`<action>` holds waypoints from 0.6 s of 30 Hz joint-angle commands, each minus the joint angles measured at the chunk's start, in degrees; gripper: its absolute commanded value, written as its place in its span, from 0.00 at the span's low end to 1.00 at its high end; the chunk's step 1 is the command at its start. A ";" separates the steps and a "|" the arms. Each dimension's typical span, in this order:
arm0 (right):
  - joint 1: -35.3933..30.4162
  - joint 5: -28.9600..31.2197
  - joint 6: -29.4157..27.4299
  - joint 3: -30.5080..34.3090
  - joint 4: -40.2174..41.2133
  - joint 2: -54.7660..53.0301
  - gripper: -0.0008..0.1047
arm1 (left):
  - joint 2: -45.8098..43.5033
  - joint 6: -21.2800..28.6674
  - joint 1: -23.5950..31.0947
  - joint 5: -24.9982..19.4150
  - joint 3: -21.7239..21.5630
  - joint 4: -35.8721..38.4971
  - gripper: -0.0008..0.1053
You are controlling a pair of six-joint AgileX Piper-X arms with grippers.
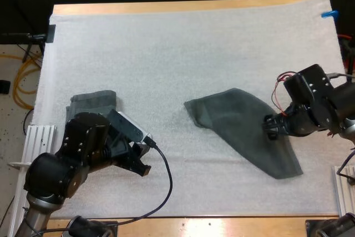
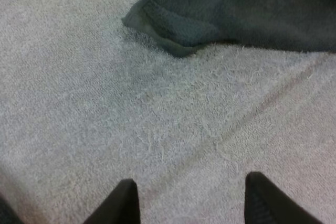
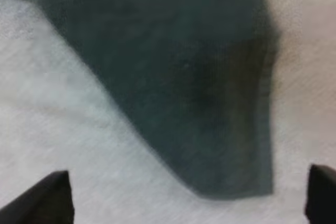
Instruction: Pick towel from pile fold and stack
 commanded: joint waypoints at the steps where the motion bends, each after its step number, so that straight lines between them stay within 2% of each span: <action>1: -0.05 1.59 -0.72 0.00 -0.44 -0.55 0.82 | -0.12 0.50 -0.16 0.03 -0.04 -1.40 0.42; 8: -0.15 1.81 -2.23 0.00 -4.73 -0.55 0.81 | 2.64 0.30 -0.16 0.03 -0.04 -3.23 0.42; 18: -0.15 1.96 -1.34 0.28 -1.17 -0.55 0.81 | 9.46 0.33 -0.16 0.03 -0.04 -5.46 0.42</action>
